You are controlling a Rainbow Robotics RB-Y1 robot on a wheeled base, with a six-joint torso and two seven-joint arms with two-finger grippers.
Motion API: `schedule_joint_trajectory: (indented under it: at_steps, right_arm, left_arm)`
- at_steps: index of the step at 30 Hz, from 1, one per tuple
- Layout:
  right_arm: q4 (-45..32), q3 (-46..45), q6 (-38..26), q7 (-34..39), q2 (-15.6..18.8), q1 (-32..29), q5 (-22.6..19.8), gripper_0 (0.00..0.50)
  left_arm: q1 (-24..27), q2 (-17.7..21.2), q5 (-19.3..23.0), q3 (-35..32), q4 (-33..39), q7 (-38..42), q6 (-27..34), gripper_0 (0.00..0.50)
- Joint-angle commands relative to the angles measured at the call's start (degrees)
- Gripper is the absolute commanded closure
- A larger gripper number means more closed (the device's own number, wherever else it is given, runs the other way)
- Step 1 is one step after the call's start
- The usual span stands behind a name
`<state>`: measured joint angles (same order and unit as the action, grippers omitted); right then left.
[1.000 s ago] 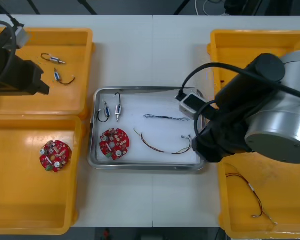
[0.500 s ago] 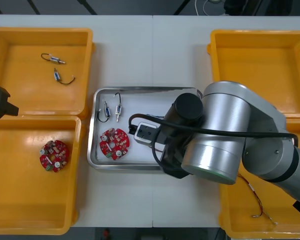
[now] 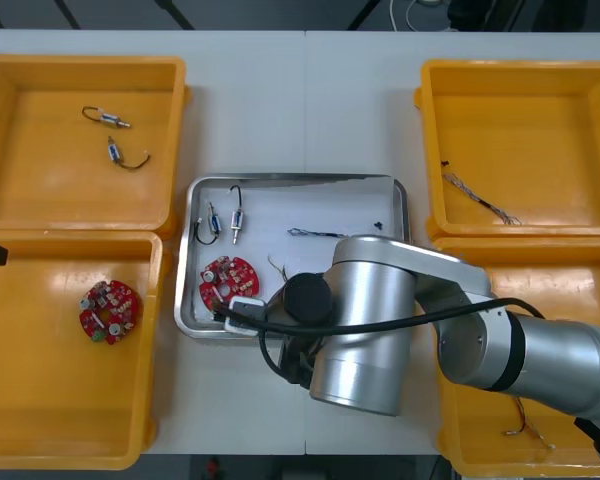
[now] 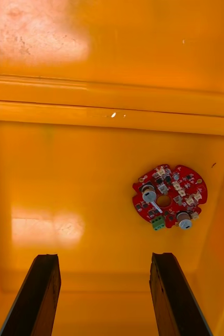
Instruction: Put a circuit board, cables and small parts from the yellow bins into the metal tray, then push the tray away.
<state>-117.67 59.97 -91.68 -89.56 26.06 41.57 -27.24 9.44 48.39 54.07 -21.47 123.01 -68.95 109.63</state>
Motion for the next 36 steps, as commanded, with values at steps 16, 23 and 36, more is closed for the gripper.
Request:
schedule_joint_trajectory:
  at_steps: [16,23,36]
  right_arm:
    - [5.7,6.2,4.6,-3.3,-4.3,2.0,6.9,0.000]
    - [5.7,7.8,4.5,-3.5,-3.8,2.0,8.0,0.000]
    - [5.7,8.4,4.3,-4.1,-3.7,2.0,8.2,0.355]
  left_arm:
    - [-1.8,1.8,-1.9,-1.7,1.8,-6.5,0.4,0.000]
    - [-1.8,1.8,-1.9,-1.7,1.8,-6.5,0.4,0.000]
    - [-1.8,1.8,-1.9,-1.7,1.8,-6.5,0.4,0.000]
